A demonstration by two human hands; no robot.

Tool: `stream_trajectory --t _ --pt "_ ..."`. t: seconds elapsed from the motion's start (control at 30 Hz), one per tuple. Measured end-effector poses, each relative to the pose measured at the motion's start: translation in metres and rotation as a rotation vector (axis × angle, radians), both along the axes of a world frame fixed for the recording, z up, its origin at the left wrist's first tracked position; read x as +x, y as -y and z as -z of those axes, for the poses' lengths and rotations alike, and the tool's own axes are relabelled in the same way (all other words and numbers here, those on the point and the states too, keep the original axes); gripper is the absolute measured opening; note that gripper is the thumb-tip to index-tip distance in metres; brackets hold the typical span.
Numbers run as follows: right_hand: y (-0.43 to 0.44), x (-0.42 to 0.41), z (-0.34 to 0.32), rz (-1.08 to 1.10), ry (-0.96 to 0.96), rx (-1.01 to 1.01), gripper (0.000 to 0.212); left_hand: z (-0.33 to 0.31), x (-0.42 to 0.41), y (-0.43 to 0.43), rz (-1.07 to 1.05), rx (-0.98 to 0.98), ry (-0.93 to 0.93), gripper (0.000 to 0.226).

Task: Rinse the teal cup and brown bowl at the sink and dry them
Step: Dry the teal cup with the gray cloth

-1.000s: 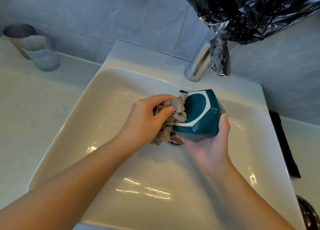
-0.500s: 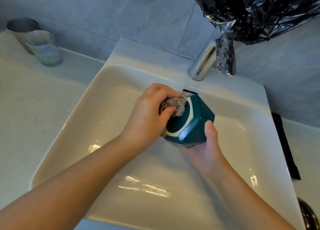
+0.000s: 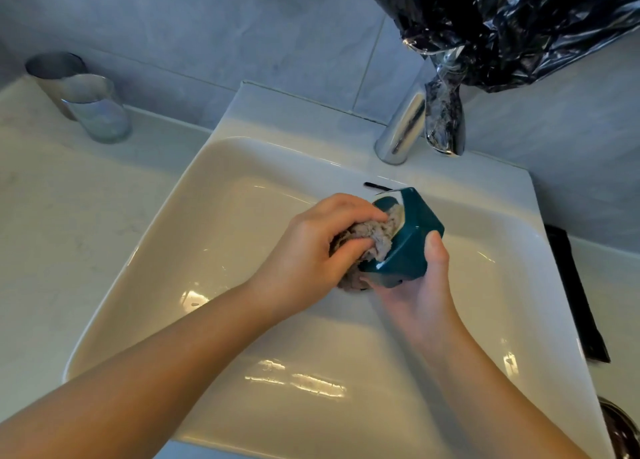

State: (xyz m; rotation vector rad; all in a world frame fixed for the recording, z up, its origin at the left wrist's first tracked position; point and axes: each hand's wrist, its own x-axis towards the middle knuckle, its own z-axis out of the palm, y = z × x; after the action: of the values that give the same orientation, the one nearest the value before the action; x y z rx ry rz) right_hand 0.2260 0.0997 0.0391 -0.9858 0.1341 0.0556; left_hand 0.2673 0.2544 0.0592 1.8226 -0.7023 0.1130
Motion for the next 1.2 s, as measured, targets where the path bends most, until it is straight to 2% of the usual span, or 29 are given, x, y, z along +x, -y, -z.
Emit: stream_trajectory --t 0.1,0.2,0.27,0.37,0.5,0.6,0.7,0.77,0.9,1.03,1.13,1.2 --pt "0.004 -0.001 0.000 -0.016 -0.017 0.139 0.077 0.006 0.005 -0.003 0.014 0.123 0.129 0.031" --pt "0.002 0.000 0.002 -0.119 -0.017 0.093 0.076 0.012 0.009 -0.007 -0.083 0.233 0.209 0.029" --pt "-0.002 0.000 0.004 -0.189 -0.022 0.037 0.084 0.013 0.011 -0.009 -0.157 0.230 0.167 0.028" --pt "-0.007 0.002 0.011 -0.203 -0.027 -0.037 0.088 0.009 0.009 -0.006 -0.207 0.110 0.086 0.026" --pt "-0.007 0.003 0.016 -0.161 -0.051 -0.064 0.077 0.000 0.003 -0.005 -0.125 -0.013 0.043 0.027" --pt "0.000 0.006 0.010 -0.122 -0.059 0.031 0.069 0.001 0.004 -0.009 -0.010 0.089 0.072 0.030" --pt "0.009 0.006 0.000 -0.160 -0.037 0.168 0.082 0.003 0.011 -0.014 0.046 0.281 0.141 0.035" --pt "0.007 0.004 -0.003 -0.228 -0.027 0.114 0.086 -0.002 0.016 -0.018 0.018 0.365 0.159 0.034" --pt "-0.015 -0.001 -0.017 -0.269 -0.030 -0.003 0.090 -0.027 0.009 -0.025 -0.114 0.282 0.081 0.025" --pt "-0.027 -0.011 -0.033 -0.132 -0.072 -0.039 0.078 -0.050 -0.007 -0.039 0.009 0.192 -0.030 0.025" --pt "-0.037 -0.021 -0.043 -0.073 -0.113 0.016 0.079 -0.065 -0.008 -0.058 0.111 0.295 -0.052 0.025" --pt "-0.045 -0.027 -0.049 -0.029 -0.190 0.159 0.088 -0.074 -0.009 -0.076 0.089 0.307 -0.051 0.026"
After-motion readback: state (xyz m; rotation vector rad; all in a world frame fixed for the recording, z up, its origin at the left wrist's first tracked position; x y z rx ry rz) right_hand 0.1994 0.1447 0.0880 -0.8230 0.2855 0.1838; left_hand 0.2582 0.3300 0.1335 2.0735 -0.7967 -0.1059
